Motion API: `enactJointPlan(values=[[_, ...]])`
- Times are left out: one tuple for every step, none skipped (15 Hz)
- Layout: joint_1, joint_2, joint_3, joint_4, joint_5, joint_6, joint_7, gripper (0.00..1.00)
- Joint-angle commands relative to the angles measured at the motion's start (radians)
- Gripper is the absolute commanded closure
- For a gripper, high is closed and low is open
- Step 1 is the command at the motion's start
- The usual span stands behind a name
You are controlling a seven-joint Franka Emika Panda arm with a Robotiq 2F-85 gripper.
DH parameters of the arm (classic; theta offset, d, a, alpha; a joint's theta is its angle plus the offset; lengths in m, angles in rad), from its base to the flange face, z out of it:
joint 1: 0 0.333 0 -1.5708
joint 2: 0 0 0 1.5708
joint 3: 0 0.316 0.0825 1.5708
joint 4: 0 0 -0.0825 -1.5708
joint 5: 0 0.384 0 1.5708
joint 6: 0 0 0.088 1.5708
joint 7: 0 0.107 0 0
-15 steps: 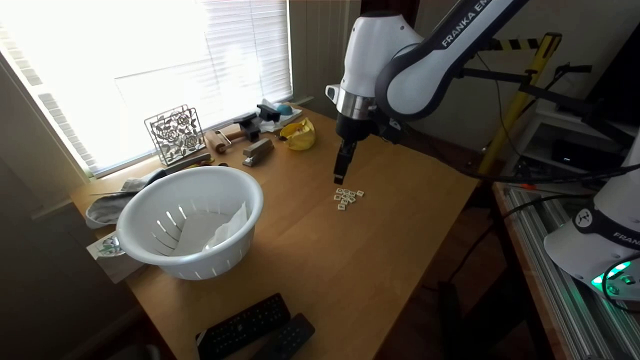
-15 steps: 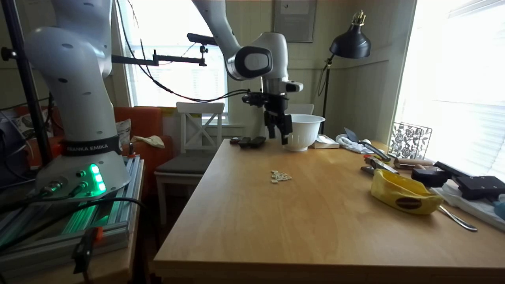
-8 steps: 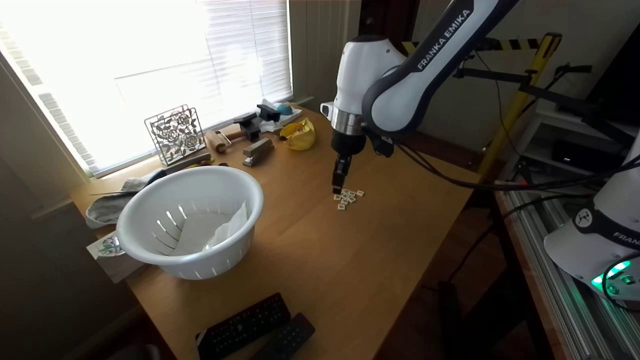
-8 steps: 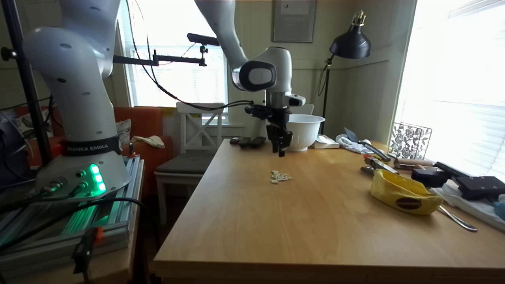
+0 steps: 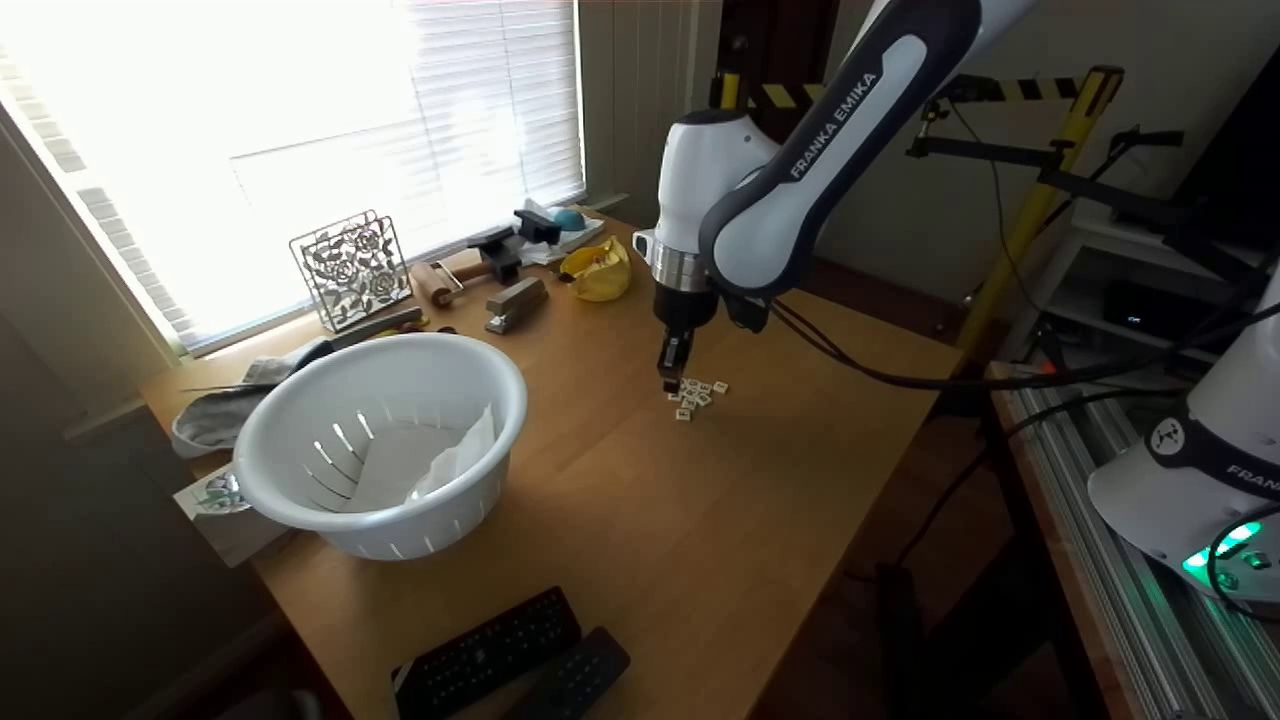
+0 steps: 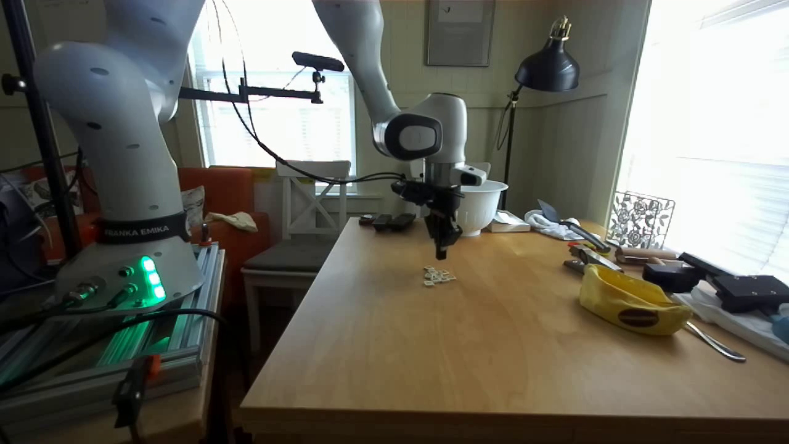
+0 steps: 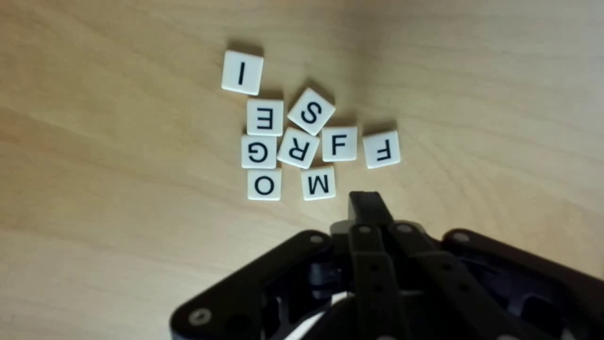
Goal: Create the word 'More' with the tiles.
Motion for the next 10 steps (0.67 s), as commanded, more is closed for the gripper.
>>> enactJointPlan(values=[[-0.015, 0.053, 0.003, 0.043, -0.004, 0.009, -0.010, 1.00], [-0.018, 0.061, 0.003, 0.047, -0.003, 0.009, -0.011, 1.00], [-0.022, 0.067, 0.004, 0.050, -0.002, 0.009, -0.012, 1.00], [-0.027, 0.069, 0.007, 0.049, 0.002, 0.010, -0.015, 1.00], [-0.031, 0.071, 0.008, 0.049, 0.003, 0.012, -0.015, 1.00], [-0.036, 0.071, 0.010, 0.048, 0.005, 0.013, -0.018, 1.00], [-0.040, 0.071, 0.011, 0.047, 0.007, 0.014, -0.019, 1.00], [-0.044, 0.070, 0.012, 0.046, 0.008, 0.014, -0.020, 1.00], [-0.046, 0.071, 0.012, 0.045, 0.008, 0.014, -0.020, 1.00], [-0.047, 0.072, 0.011, 0.045, 0.007, 0.014, -0.018, 1.00]])
